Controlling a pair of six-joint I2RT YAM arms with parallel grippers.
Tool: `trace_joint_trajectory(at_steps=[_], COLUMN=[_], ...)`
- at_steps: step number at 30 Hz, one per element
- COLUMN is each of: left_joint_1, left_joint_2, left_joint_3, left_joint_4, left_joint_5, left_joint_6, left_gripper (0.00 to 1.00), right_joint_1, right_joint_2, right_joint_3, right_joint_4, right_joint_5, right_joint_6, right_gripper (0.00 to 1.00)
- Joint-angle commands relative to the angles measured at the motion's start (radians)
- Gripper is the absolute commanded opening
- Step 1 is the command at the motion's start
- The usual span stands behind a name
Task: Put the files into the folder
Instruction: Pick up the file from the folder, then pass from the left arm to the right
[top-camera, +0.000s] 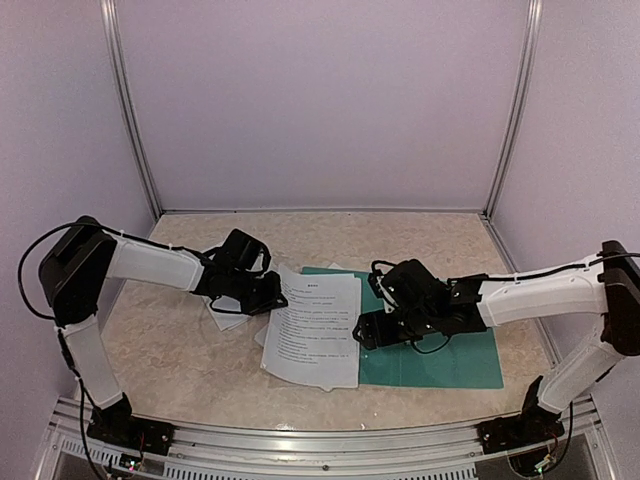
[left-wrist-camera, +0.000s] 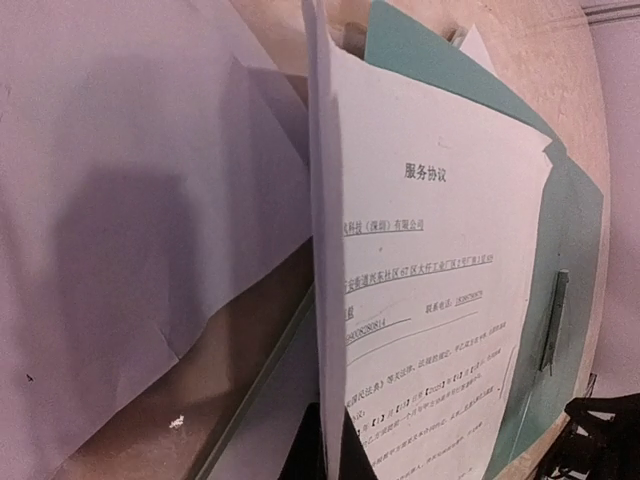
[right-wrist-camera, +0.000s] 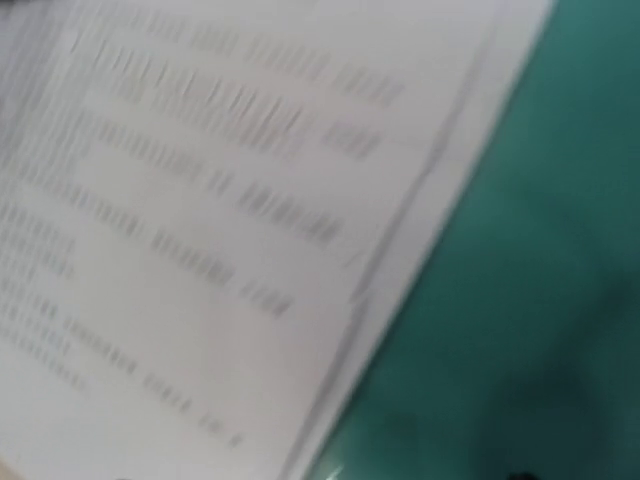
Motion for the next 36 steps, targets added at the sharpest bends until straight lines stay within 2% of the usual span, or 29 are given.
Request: trace_joint_trajectory(at_steps=[1,8,15,23,36], left_joint_1=[-0.019,-0.028,-0.036,-0.052,-0.063], left_joint_2=[-0.096,-0.225,-0.255,-0.256,-0.301], left_joint_3=[0.0,-0.134,-0.178,-0.233,-0.305], left_joint_4=[0.031,0.258,0.325,0.424,0.529], left_joint_5=[-0.023,0.032,0.084,0.147,0.217], left_joint_6=[0.114,0.245,0.276,0.332,0.382], left_gripper=[0.0,0.0,0.0,0.0,0.0], right_joint_1=[-0.082,-0.204,-0.248,-0.28,-0.343], right_joint_2=[-0.059,-0.028,0.074,0.161,0.321], right_joint_3=[-0.058,-0.115,-0.145,-0.174,-0.227], right_joint_4=[0.097,0.31,0.509,0.687,0.98], right_joint_5=[-0.036,-0.198,-0.341,-0.394,-0.5], right_joint_6=[-0.06,-0.082,-0.049,-0.012,0.06], right_gripper=[0.8,0.82,0.85,0.91,0.89])
